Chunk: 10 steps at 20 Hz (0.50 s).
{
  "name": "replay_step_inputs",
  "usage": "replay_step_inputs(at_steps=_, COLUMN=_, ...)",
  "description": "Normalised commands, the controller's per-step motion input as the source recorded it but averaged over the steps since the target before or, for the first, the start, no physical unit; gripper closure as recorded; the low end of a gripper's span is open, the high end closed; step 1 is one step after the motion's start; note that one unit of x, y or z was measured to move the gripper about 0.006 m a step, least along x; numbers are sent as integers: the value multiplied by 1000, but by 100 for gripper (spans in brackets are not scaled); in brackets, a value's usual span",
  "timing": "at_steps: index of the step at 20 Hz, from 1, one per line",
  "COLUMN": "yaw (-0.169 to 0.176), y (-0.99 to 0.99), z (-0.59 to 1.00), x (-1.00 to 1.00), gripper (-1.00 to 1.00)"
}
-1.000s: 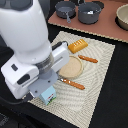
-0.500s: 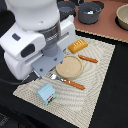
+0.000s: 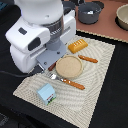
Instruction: Interact with the objects in diverse but meaningful ways.
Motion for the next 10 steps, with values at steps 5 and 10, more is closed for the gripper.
replay_step_inputs(at_steps=5, yaw=-39, y=267, z=-525, x=-883, gripper=-100)
replay_step_inputs(at_steps=10, yaw=-56, y=290, z=-483, x=-714, gripper=-100)
